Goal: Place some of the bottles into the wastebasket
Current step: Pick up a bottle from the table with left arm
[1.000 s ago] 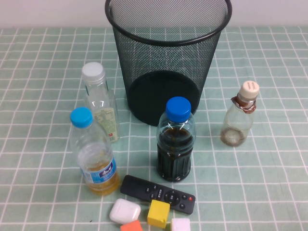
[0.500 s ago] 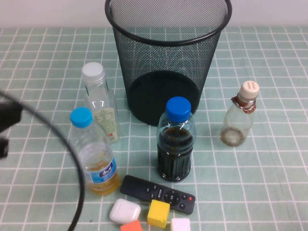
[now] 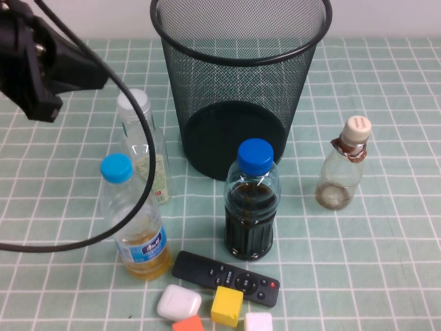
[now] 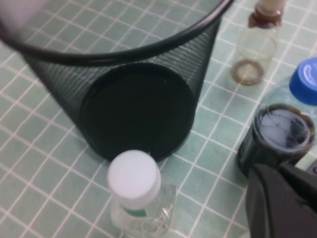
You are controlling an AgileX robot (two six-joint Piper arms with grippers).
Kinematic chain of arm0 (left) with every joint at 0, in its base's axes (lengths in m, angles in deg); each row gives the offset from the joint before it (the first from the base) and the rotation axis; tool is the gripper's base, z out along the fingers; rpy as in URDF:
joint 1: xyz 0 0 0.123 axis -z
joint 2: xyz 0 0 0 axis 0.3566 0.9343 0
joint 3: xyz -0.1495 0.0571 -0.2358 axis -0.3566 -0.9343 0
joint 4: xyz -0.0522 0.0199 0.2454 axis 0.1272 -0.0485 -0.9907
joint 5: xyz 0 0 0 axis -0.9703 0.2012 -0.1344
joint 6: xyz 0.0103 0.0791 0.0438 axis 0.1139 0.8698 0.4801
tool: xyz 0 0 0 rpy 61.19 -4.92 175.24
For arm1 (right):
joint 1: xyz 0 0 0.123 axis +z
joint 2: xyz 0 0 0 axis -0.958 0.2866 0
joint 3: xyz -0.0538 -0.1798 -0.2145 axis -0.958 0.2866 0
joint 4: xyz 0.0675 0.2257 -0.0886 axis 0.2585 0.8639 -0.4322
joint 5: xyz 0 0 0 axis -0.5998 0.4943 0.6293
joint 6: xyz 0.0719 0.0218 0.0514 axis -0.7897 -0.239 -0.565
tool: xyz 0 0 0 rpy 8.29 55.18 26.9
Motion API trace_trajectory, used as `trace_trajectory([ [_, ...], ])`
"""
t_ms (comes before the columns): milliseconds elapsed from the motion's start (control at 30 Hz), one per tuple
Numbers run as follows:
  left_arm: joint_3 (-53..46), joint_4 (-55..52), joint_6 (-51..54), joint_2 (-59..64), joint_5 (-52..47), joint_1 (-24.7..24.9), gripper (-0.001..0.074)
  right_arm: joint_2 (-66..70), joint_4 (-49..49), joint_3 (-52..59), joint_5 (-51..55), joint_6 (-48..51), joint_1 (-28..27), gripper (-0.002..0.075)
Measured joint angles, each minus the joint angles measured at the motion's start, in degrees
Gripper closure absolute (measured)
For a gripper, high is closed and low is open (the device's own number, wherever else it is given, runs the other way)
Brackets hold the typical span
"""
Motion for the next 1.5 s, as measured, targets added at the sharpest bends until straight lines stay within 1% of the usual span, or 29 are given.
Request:
trace_trajectory([
  [200, 0.34, 2.72, 10.16, 4.91, -1.73, 0.0, 0.0735, -0.12, 0.0, 0.0, 0.0, 0.0, 0.0, 0.0734],
  [267, 0.34, 3.8, 11.5, 7.06, -1.73, 0.0, 0.069, -0.12, 0.0, 0.0, 0.0, 0.0, 0.0, 0.0734],
  [300, 0.34, 4.46, 11.73, 8.01, -1.63, 0.0, 0.0657, -0.12, 0.0, 0.0, 0.0, 0.0, 0.0, 0.0734],
  [333, 0.34, 5.14, 12.01, 9.25, -1.37, 0.0, 0.0603, -0.12, 0.0, 0.0, 0.0, 0.0, 0.0, 0.0734],
  [400, 0.34, 6.39, 12.1, 11.36, -0.16, 0.0, 0.0479, -0.12, 0.0, 0.0, 0.0, 0.0, 0.0, 0.0734],
  [467, 0.34, 7.44, 12.36, 13.3, 2.04, 0.0, 0.0335, -0.12, 0.0, 0.0, 0.0, 0.0, 0.0, 0.0734],
  [500, 0.34, 7.81, 12.7, 14.04, 3.02, 0.0, 0.0277, -0.12, 0.0, 0.0, 0.0, 0.0, 0.0, 0.0734],
  [567, 0.34, 8.91, 14.57, 15.26, 5.1, 0.0, 0.0211, -0.12, 0.0, 0.0, 0.0, 0.0, 0.0, 0.0734],
  [633, 0.34, 10.33, 17.14, 16.24, 6.7, 0.0, 0.0185, -0.12, 0.0, 0.0, 0.0, 0.0, 0.0, 0.0734],
  [800, 0.34, 12.82, 19.58, 19.42, 8.24, 0.0, 0.0165, -0.12, 0.0, 0.0, 0.0, 0.0, 0.0, 0.0734],
  [933, 0.34, 12.24, 19.35, 22.07, 8.48, 0.0, 0.0173, -0.12, 0.0, 0.0, 0.0, 0.0, 0.0, 0.0734],
  [1000, 0.34, 11.05, 18.03, 23.03, 8.46, 0.0, 0.0216, -0.12, 0.0, 0.0, 0.0, 0.0, 0.0, 0.0734],
  [1033, 0.34, 10.47, 17.56, 23.42, 8.6, 0.0, 0.0261, -0.12, 0.0, 0.0, 0.0, 0.0, 0.0, 0.0734],
  [1100, 0.34, 9.77, 17.32, 23.91, 8.6, 0.0, 0.0378, -0.12, 0.0, 0.0, 0.0, 0.0, 0.0, 0.0734],
  [1133, 0.34, 9.65, 17.27, 23.84, 8.6, 0.0, 0.0395, -0.12, 0.0, 0.0, 0.0, 0.0, 0.0, 0.0734],
  [1233, 0.47, 8.91, 17.12, 23.58, 8.6, 0.0, 0.039, -0.12, 0.0, 0.0, 0.0, 0.0, 0.0, 0.0734],
  [1333, 2.18, 6.92, 14.8, 21.76, 8.25, 0.0, 0.039, -0.12, 0.0, 0.0, 0.0, 0.0, 0.0, 0.0734],
  [1400, 4.41, 4.28, 10.92, 19.71, 7.74, 0.0, 0.039, -0.12, 0.0, 0.0, 0.0, 0.0, 0.0, 0.0734],
  [1500, 10.66, -3.88, 0.69, 15.61, 5.06, 0.0, 0.039, -0.12, 0.0, 0.0, 0.0, 0.0, 0.0, 0.0734],
])
